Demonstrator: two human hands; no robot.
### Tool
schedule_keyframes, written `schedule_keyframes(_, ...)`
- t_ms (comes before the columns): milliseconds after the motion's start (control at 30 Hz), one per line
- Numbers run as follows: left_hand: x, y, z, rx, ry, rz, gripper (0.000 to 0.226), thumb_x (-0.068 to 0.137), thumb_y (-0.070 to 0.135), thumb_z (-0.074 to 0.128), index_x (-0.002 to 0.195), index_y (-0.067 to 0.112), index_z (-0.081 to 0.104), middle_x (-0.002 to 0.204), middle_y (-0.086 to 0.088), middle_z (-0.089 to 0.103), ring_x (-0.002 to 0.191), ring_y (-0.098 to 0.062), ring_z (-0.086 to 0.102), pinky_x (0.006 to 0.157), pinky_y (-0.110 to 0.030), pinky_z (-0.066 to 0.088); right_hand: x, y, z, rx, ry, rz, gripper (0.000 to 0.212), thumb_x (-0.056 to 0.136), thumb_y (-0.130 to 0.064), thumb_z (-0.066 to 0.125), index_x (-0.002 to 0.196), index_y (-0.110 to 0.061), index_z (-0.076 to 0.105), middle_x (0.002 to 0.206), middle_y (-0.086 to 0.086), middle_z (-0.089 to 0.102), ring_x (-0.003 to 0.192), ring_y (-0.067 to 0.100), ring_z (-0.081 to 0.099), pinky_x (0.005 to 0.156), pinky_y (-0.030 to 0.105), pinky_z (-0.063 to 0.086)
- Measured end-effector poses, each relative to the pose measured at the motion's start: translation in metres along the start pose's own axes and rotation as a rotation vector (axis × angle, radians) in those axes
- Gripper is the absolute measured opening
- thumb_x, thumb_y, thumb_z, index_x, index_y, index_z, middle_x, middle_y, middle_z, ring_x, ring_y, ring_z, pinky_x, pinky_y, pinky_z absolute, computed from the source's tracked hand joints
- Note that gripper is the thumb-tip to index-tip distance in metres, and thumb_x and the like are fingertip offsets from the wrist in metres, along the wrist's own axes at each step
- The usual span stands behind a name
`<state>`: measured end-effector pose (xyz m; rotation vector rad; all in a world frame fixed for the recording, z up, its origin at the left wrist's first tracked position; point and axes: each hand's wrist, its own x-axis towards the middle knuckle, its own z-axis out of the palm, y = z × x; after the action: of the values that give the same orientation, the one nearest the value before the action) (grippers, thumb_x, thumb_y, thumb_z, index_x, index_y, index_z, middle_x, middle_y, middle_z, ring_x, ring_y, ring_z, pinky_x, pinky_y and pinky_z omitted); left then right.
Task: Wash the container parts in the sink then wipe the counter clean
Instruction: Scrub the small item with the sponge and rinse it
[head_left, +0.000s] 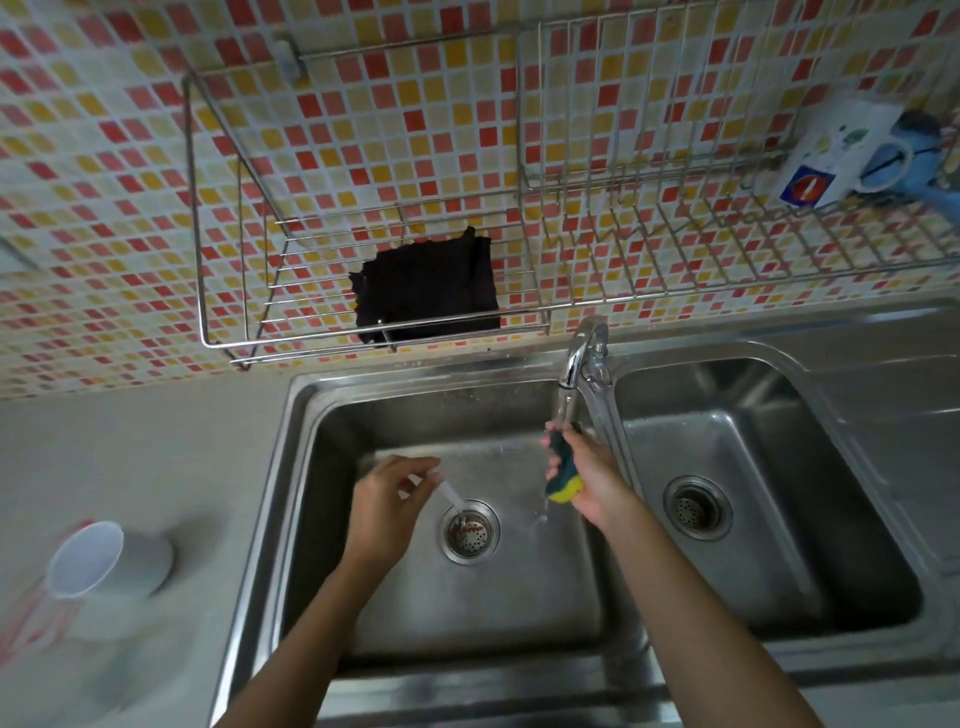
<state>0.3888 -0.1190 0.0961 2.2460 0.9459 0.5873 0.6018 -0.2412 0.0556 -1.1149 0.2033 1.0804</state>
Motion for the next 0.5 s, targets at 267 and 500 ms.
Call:
schedule_keyframes(267, -0.006, -0.007, 0.003, -0.046, 0.016, -0.076, 0.016, 0.083, 0.018, 0.074, 0.099, 0.016, 0.076, 0.089, 0.007, 0.067, 0.075, 0.001, 0.06, 0.064, -0.005, 0.043, 0.01, 0.005, -0.005, -0.157, 0.079, -0.029, 0.029, 0.103, -0.033, 0.041, 0.086, -0.013, 0.052, 0.053, -0.003, 0.041, 0.038, 0.009, 0.032, 0.035, 0.022, 0.028)
schedule_keyframes(500, -0.009, -0.008, 0.01, -0.034, -0.012, -0.094, 0.015, 0.083, 0.02, 0.074, 0.097, 0.018, 0.076, 0.09, 0.007, 0.069, 0.075, 0.001, 0.061, 0.064, -0.006, 0.044, 0.016, 0.008, -0.011, -0.347, 0.125, -0.143, 0.031, 0.104, -0.028, 0.037, 0.079, -0.014, 0.047, 0.053, 0.0, 0.036, 0.036, 0.009, 0.028, 0.035, 0.02, 0.025)
